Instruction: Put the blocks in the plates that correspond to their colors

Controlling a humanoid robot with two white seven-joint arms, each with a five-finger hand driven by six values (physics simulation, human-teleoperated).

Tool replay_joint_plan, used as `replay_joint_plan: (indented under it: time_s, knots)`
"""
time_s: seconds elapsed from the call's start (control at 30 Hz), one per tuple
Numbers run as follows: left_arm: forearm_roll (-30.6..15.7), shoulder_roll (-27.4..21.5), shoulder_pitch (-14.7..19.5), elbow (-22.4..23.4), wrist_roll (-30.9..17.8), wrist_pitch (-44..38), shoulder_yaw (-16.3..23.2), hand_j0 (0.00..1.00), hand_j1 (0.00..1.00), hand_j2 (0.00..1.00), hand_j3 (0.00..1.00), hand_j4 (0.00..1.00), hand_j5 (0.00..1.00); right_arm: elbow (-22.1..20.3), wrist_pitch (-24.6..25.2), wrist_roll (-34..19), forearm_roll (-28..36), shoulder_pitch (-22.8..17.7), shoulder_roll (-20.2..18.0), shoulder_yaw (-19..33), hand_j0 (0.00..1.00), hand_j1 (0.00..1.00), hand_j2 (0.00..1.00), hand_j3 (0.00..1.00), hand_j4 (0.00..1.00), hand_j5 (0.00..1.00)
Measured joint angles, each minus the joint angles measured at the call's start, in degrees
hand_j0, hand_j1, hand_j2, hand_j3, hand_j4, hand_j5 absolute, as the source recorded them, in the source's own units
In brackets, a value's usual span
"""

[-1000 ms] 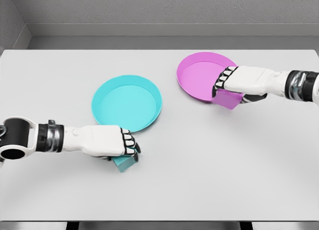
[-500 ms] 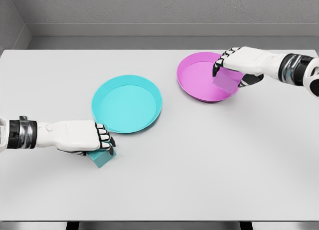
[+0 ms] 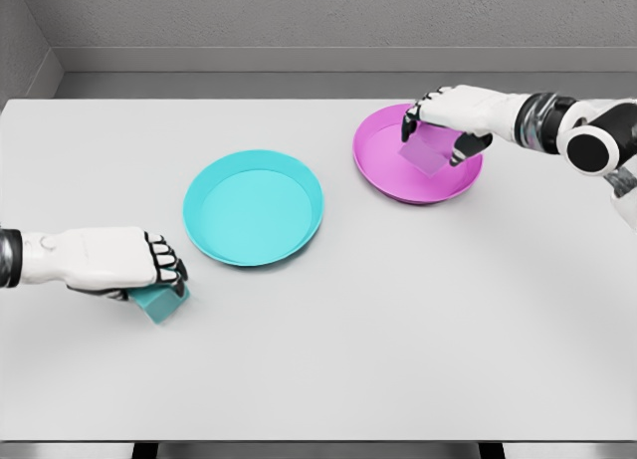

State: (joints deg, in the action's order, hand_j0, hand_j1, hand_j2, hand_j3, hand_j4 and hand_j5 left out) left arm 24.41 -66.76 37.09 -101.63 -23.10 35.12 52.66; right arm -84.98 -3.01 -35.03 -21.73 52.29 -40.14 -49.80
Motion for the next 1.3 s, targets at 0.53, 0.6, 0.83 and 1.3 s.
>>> replay_joint_plan:
  time_s: [0.53, 0.6, 0.83, 1.3]
  knots:
    - [-4.30, 3.56, 4.48, 0.35, -0.16, 0.03, -3.79, 0.42, 0.42, 0.42, 0.42, 0.42, 0.42, 6.10, 2.44, -0.03, 0.08, 2.28, 3.66, -1.65, 0.51, 0.51, 0.51, 0.51, 0.51, 0.51]
    - [-3.89, 6.55, 5.97, 1.45, -0.32, 0.04, -3.69, 0.42, 0.42, 0.42, 0.42, 0.42, 0.42, 6.50, 2.69, -0.02, 0.09, 2.55, 3.91, -1.78, 0.51, 0.51, 0.51, 0.51, 0.51, 0.51]
    - [-1.85, 16.50, 9.31, 8.99, -0.58, 0.05, -3.07, 0.43, 0.43, 0.43, 0.43, 0.43, 0.43, 8.40, 3.70, -0.02, 0.11, 3.08, 4.84, -1.91, 0.65, 0.65, 0.65, 0.65, 0.65, 0.65]
    - [2.57, 27.87, 12.83, 22.32, -0.67, 0.02, -0.12, 1.00, 1.00, 1.00, 1.00, 1.00, 1.00, 8.56, 4.70, 0.01, 0.11, 3.16, 4.80, -1.79, 1.00, 1.00, 1.00, 1.00, 1.00, 1.00]
